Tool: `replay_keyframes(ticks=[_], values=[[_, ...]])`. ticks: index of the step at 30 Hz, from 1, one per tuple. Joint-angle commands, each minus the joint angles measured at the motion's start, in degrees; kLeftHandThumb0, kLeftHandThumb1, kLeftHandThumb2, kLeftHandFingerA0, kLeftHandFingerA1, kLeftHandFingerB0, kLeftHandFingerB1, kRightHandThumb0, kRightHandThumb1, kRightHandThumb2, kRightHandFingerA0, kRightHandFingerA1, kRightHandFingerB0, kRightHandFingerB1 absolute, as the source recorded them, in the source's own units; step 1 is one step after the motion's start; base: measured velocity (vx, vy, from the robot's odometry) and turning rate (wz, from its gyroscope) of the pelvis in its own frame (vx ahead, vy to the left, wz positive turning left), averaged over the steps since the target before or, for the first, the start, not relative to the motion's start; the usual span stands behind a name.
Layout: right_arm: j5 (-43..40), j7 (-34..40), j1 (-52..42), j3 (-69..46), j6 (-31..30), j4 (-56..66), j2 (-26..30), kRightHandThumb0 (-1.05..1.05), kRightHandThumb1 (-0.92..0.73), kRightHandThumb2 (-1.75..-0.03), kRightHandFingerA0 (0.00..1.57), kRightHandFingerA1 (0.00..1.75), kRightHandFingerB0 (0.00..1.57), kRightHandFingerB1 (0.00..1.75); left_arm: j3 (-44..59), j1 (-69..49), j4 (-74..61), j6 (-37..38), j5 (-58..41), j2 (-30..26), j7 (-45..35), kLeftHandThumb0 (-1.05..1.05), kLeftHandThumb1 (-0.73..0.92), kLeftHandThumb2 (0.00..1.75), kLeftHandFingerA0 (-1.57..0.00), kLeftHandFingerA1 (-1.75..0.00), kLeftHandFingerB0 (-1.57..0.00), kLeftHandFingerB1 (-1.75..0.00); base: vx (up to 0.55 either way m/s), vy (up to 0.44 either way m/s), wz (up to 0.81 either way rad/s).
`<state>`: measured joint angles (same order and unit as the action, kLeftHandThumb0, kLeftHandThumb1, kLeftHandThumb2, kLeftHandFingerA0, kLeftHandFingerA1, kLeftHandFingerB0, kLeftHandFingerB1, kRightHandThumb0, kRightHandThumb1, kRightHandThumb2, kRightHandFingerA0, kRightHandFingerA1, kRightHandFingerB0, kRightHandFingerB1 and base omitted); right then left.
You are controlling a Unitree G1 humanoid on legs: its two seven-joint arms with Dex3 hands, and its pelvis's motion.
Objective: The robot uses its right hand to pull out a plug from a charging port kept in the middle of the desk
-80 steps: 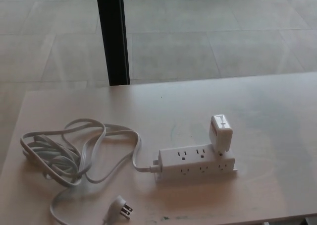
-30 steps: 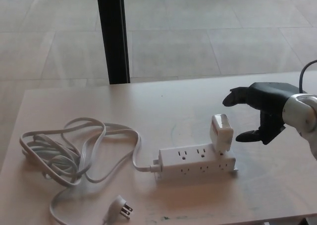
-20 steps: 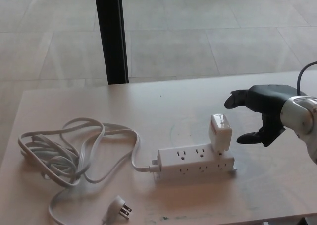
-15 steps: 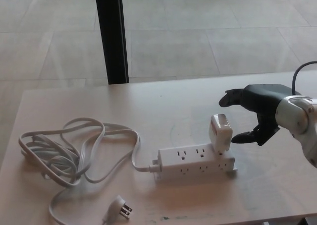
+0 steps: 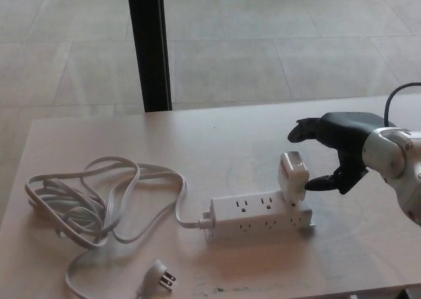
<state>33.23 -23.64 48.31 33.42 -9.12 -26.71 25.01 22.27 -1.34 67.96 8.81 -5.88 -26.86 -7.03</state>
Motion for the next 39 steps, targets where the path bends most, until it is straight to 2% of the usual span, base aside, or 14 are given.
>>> replay_keyframes(ticks=[1,3,10,11,12,13,15,20,21,22,23,26,32,39], values=[[2.92,-1.99,-0.45,0.99,-0.67,-0.80,-0.41,-0.73,-0.61,-0.60,0.72,1.29,0.24,0.32,-0.40,-0.17,0.24,1.34,-0.10,-0.82,0.49,-0.75,0.92,0.69,-0.73,-0.53,-0.54,-0.43,0.00,0.000,0.00],[2.55,-1.21,-0.98,0.37,-0.11,-0.61,-0.53,-0.74,-0.58,-0.61,0.76,1.44,0.26,0.35,-0.78,0.12,0.09,1.47,0.18,-0.90,0.61,-0.76,0.92,0.69,-0.72,-0.53,-0.53,-0.42,0.00,0.000,0.00],[3.70,-1.93,-0.95,1.22,0.54,-0.11,-2.81,-0.75,-0.61,-0.61,0.73,1.25,0.27,0.33,-0.65,0.33,0.13,1.45,-0.24,-0.92,0.43,-0.74,0.92,0.70,-0.73,-0.55,-0.53,-0.43,0.00,0.000,0.00],[3.82,-1.67,-0.97,1.20,0.93,-0.29,-3.07,-0.77,-0.48,-0.87,0.79,1.16,0.21,0.44,-0.57,0.41,0.11,1.44,-0.36,-0.89,0.36,-0.75,0.92,0.69,-0.73,-0.56,-0.53,-0.43,0.00,0.000,0.00],[3.88,-1.71,-1.06,1.09,0.98,-0.17,-3.27,-0.75,-0.61,-0.61,0.72,1.28,0.29,0.33,-0.40,0.45,0.07,1.35,-0.55,-0.83,0.37,-0.74,0.92,0.68,-0.75,-0.56,-0.56,-0.43,0.00,0.000,0.00],[3.73,-1.69,-1.22,0.91,0.94,-0.01,-3.60,-0.77,-0.48,-0.87,0.78,1.13,0.24,0.45,-0.42,0.46,0.09,1.39,-0.52,-0.84,0.38,-0.75,0.92,0.70,-0.71,-0.53,-0.52,-0.42,0.00,0.000,0.00],[3.62,-1.36,-1.73,0.56,1.05,0.23,-4.00,-0.73,-0.60,-0.59,0.74,1.26,0.31,0.34,-0.90,0.15,-0.33,1.75,-0.02,-0.95,0.40,-0.74,0.92,0.72,-0.72,-0.54,-0.52,-0.44,0.00,0.000,0.00],[3.96,-1.70,-1.96,0.31,0.90,0.20,-4.23,-0.74,-0.60,-0.60,0.74,1.27,0.33,0.35,-0.94,0.31,-0.56,1.61,-0.09,-0.86,0.91,-0.75,0.92,0.71,-0.75,-0.57,-0.55,-0.44,0.00,0.000,0.00],[4.15,-1.83,-2.02,0.36,0.83,0.13,-4.16,-0.75,-0.48,-0.86,0.79,1.11,0.30,0.48,-0.61,0.57,-0.18,1.31,-0.48,-0.74,1.14,-0.75,0.92,0.70,-0.78,-0.58,-0.55,-0.42,0.00,0.000,0.00],[4.20,-1.85,-2.04,0.34,0.83,0.12,-4.16,-0.75,-0.48,-0.86,0.79,1.11,0.30,0.48,-0.58,0.60,-0.13,1.28,-0.53,-0.73,1.17,-0.75,0.92,0.70,-0.78,-0.58,-0.55,-0.42,0.00,0.000,0.00],[4.12,-1.77,-2.17,0.19,0.88,-0.04,-4.17,-0.62,-0.59,-0.59,0.74,1.14,0.39,0.37,-0.74,0.56,0.07,1.78,-0.33,-0.76,1.15,-0.75,0.92,0.71,-0.76,-0.57,-0.55,-0.43,0.00,0.000,0.00],[4.23,-1.36,-2.53,-0.14,0.90,-0.01,-4.22,-0.45,-0.60,-0.58,0.76,1.01,0.48,0.38,-0.63,0.38,-0.12,1.80,-0.54,-0.69,0.89,-0.75,0.92,0.71,-0.75,-0.56,-0.55,-0.43,0.00,0.000,0.00],[4.07,2.34,-5.12,-1.77,2.36,0.90,-4.84,-0.29,-0.63,-0.65,0.81,1.59,0.83,0.57,-0.73,0.86,-0.15,1.10,-0.56,-0.82,0.97,-0.77,0.92,0.75,-0.73,-0.52,-0.49,-0.42,0.00,0.000,0.00],[5.81,1.51,-5.71,-0.04,2.22,1.61,-5.79,-0.31,-0.56,-0.70,0.83,1.63,0.87,0.90,-0.66,1.02,-0.08,1.64,-0.51,-0.34,2.03,-0.76,0.92,0.73,-0.78,-0.56,-0.54,-0.43,0.00,0.000,0.00]])
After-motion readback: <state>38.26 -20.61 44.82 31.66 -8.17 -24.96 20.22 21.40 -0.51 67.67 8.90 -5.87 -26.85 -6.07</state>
